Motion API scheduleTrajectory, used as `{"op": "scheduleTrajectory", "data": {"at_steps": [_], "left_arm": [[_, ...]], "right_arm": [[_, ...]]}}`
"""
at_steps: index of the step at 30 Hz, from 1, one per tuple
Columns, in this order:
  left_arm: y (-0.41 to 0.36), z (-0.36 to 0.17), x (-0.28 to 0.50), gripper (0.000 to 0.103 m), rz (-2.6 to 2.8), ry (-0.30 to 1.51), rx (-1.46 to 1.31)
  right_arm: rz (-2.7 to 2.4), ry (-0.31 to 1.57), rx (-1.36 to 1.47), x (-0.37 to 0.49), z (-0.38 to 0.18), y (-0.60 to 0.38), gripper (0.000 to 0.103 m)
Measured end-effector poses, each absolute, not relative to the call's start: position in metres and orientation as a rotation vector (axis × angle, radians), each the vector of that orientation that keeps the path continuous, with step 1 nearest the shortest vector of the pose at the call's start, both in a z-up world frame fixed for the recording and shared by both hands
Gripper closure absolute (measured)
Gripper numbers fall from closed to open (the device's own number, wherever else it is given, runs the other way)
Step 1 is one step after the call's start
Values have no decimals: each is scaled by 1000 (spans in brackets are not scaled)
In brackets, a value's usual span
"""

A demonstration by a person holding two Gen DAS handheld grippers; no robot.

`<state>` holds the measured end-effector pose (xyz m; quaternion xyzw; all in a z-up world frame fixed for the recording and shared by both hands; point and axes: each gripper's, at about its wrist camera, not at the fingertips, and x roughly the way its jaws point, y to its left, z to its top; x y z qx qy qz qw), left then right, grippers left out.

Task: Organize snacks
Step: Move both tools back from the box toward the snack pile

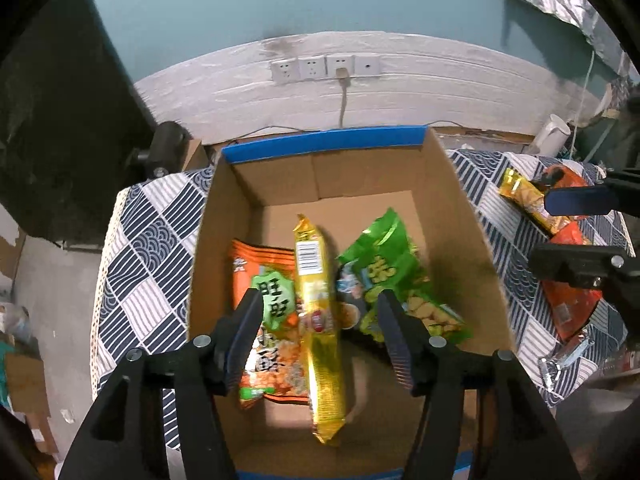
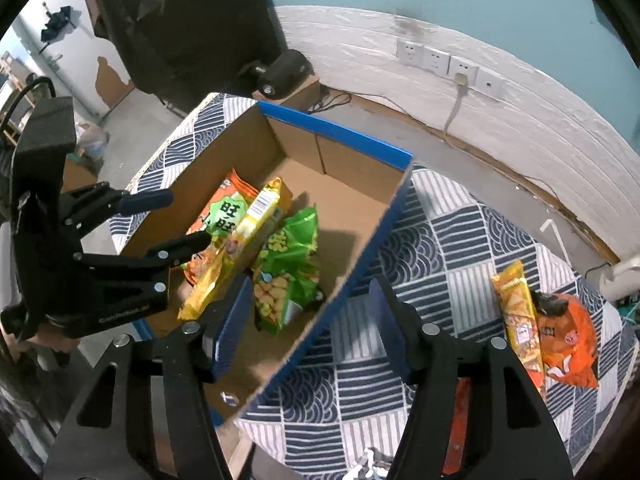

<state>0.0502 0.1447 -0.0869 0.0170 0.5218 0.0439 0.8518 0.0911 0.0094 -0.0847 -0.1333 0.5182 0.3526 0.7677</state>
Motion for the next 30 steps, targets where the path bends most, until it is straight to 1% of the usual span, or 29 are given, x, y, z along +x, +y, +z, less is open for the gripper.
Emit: {"op": "scheduleTrajectory", "data": {"at_steps": [3,11,17,24,30], "left_arm": [[134,-84,52,40,71,1098,35],[101,-76,57,39,7,1103,32],[72,-73,60,34,-40,1106,49],[37,-73,61,32,-99,1120,84],[12,-78,64,31,-139,1145,105]], "right_arm": [[755,1117,-288,87,-82,-1,41],[728,1114,-254,81,-78,-42,41],[680,1101,-248,81,-76,-78,41],[615,1106,-199,88,-77,-124,40],[555,1101,-157,91,-74,-166,34]]}}
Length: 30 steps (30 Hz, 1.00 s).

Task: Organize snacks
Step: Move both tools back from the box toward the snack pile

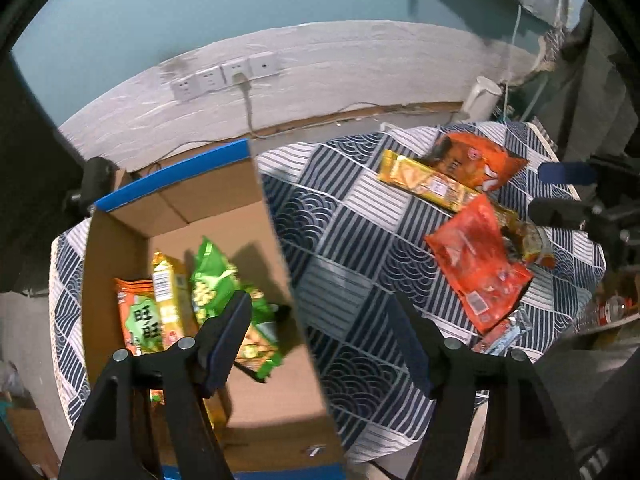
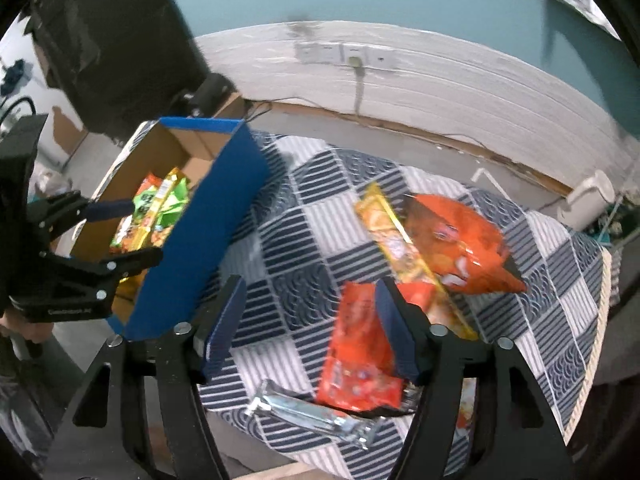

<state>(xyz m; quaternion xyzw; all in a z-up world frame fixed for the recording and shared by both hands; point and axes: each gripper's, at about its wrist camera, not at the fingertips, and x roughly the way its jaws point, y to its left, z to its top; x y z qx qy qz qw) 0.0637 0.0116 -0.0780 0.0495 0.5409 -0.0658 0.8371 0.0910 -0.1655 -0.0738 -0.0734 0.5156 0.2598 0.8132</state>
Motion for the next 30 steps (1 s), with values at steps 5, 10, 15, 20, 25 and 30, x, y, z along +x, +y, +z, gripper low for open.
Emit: {"op": "scheduleTrajectory", "data": {"at_steps": [5,10,15,20,25,30], "left_arm": [[-10,-83,67,31,-166,1167,116],[-27,-87,68,29,-192,1186,114],[-45,-92,70,27,-214,1200,124],[-59,-100,74,27,-226,1226,115],[-68,-108,80,27,-215,1236,107],[-75,-119,86,27,-209,1245,127]], "right_arm": [[505,1097,-121,94,-71,-197,34],[461,1099,-81,96,-74,-229,34],[414,1114,-69,97,-81,-255,34],[369,1137,-62,98,-93,-275,32],[343,1165,-53,98,-107,-287,32],[322,1198,-56,100,-123,-295,32]]}}
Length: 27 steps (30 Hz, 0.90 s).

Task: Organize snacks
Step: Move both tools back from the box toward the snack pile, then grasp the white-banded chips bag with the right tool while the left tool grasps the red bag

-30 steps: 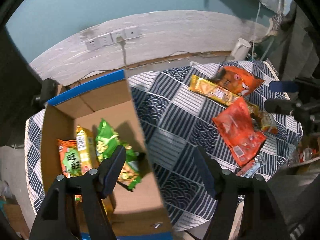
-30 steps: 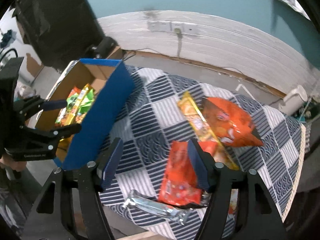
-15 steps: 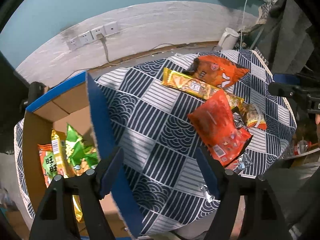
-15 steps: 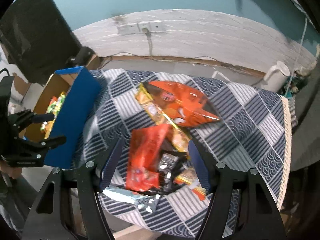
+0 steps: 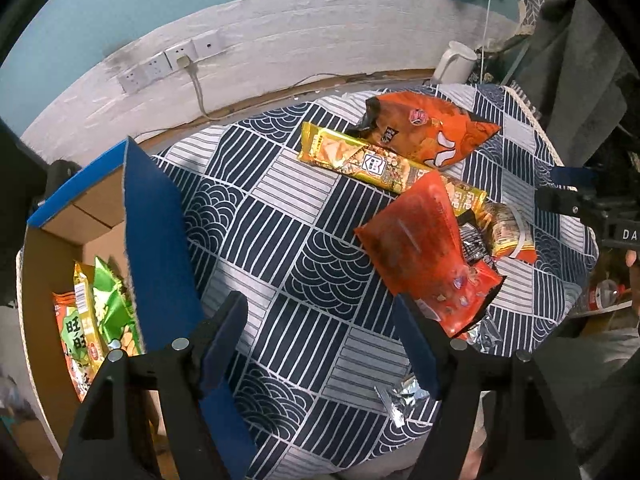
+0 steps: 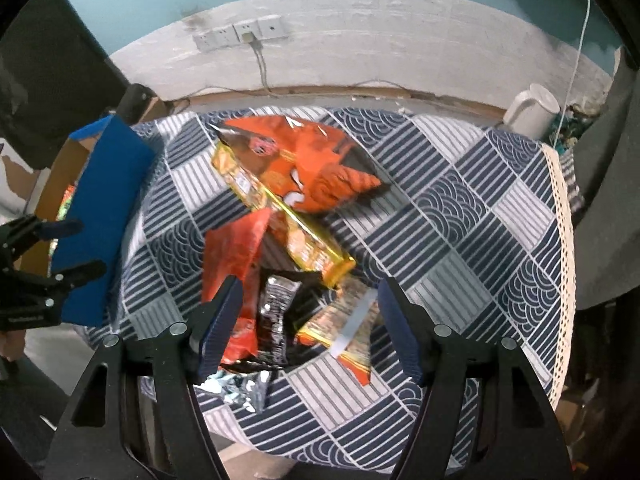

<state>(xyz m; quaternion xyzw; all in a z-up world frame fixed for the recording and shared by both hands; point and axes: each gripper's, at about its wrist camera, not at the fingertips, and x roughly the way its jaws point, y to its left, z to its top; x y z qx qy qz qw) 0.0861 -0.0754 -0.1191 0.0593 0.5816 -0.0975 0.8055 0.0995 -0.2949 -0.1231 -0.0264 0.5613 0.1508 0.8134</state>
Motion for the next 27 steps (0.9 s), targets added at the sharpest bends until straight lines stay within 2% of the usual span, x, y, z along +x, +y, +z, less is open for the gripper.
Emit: {"op": "scheduleTrajectory", "data": {"at_steps": [17,27], "left_arm": [[-102,-166,101,27,-239,1340,134],[-113,-180,107,27,-254,1379,120]], "right_arm": [[226,1353,-25,113,-197,-314,32],[209,1401,-36,113,-218,-317,32]]}}
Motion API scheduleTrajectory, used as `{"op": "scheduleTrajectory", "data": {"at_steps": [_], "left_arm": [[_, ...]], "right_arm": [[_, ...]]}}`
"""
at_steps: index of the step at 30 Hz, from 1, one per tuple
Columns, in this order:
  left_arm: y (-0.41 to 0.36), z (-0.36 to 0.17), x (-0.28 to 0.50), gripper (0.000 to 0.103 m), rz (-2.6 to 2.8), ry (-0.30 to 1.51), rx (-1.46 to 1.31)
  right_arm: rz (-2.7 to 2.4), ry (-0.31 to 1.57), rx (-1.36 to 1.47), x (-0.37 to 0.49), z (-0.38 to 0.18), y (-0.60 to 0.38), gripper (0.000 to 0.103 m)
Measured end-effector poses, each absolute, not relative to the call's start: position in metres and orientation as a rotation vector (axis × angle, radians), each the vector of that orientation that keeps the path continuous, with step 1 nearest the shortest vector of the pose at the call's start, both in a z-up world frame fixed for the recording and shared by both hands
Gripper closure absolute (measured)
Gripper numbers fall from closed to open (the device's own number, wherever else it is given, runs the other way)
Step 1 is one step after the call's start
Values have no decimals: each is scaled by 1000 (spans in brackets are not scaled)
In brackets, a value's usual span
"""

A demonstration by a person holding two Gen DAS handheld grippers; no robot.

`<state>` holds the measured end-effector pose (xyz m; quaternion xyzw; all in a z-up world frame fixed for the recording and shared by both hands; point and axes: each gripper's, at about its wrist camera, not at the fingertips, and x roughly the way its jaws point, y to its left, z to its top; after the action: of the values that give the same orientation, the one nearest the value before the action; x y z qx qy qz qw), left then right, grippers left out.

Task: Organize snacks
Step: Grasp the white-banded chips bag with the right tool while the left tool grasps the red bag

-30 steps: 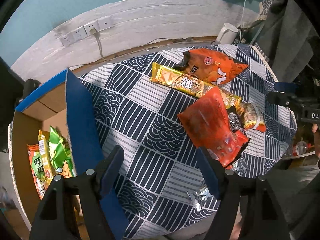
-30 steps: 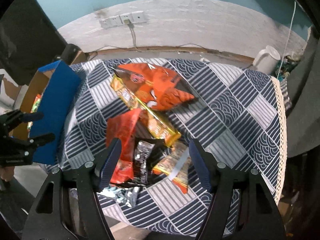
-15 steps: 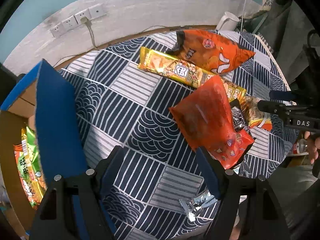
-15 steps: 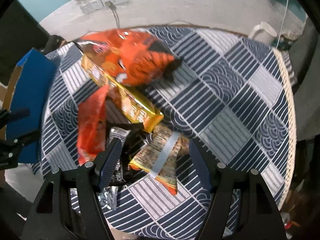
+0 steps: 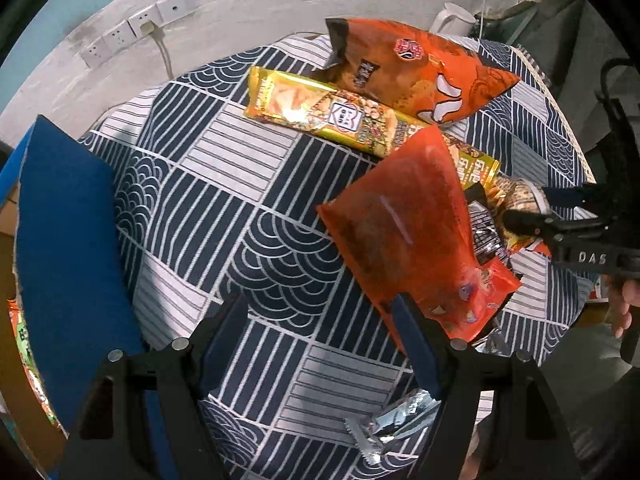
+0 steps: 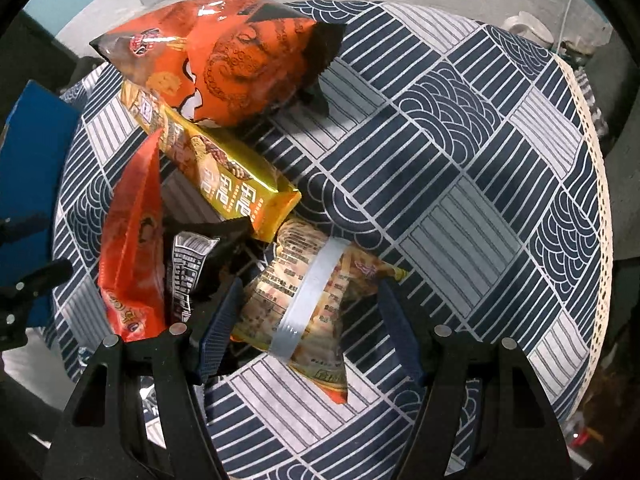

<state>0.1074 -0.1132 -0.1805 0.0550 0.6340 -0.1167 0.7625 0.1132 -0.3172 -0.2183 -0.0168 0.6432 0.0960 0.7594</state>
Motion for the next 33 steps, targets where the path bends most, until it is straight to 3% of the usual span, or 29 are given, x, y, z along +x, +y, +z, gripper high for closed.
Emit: {"op": "scheduleTrajectory", "data": {"at_steps": [3,7,13,25,33], "left_arm": [[-117,-180,109,27,-263,1384,97],[-124,-178,112,23,-273,1384,58],[-132,-183,121,22,-278,1406,-15],[-140,-208,141,21,-215,1473,-271],[-147,-212,143,18,-216,1474,-301]], "right_arm": [[213,1424,-35,111,-223,-320,33],[224,1434,-41,107,-228,-325,55],[246,1427,-55,103,-229,-336,64],[235,1371,-28,99,-208,-378,65],[266,1357,-11,101,-201,-368,65]]}}
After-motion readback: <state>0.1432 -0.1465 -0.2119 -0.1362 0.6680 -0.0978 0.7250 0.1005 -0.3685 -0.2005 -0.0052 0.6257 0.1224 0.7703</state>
